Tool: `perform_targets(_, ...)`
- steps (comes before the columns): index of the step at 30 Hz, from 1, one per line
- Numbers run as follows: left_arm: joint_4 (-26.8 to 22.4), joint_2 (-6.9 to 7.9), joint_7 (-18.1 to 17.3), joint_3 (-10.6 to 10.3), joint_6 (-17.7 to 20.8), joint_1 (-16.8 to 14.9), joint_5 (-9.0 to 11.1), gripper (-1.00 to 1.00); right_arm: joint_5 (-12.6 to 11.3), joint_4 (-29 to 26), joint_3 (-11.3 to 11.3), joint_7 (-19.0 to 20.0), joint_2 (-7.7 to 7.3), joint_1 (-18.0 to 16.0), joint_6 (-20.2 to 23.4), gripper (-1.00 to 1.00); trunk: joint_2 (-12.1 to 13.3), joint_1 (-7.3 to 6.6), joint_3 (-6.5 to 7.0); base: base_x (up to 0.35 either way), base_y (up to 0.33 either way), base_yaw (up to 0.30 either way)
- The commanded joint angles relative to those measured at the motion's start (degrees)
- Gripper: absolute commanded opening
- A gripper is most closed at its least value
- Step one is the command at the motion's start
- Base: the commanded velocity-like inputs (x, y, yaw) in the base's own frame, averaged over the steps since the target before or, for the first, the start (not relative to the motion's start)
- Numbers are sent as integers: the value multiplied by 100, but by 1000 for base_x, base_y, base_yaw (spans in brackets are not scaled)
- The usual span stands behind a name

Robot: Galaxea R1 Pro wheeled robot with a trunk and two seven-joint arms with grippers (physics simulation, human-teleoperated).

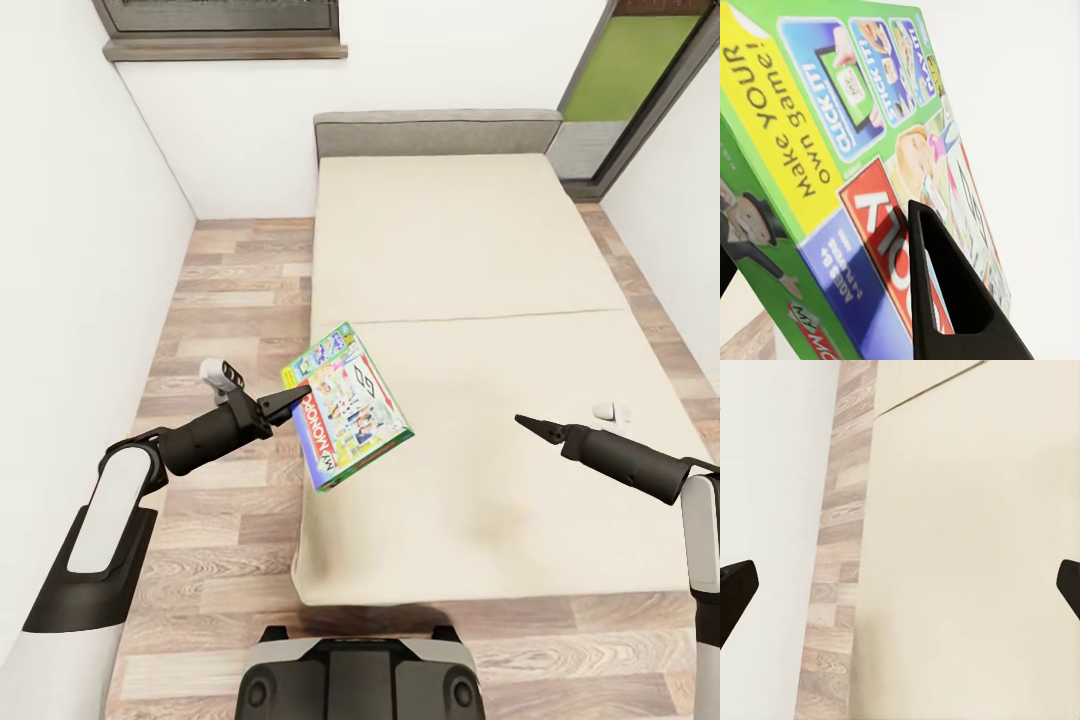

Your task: Put all the toys in the child's room - the three board games (two on the bed and one on the table), the two jigsaw puzzles on the table, and the tennis ball on the table - inside the toy box on the table in the child's room.

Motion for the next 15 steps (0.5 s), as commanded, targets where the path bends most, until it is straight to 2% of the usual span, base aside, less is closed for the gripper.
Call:
perform_targets(1, 3, 6, -41, 0, 8, -3, -31, -100, 17, -1, -6, 32, 0, -4, 22, 100, -8, 3, 3, 0, 0, 0)
perform_targets(15, 14, 22, -49, 4, 11, -2, -5, -100, 17, -1, -6, 32, -1, -4, 23, 100, -8, 3, 133, 0, 0, 0)
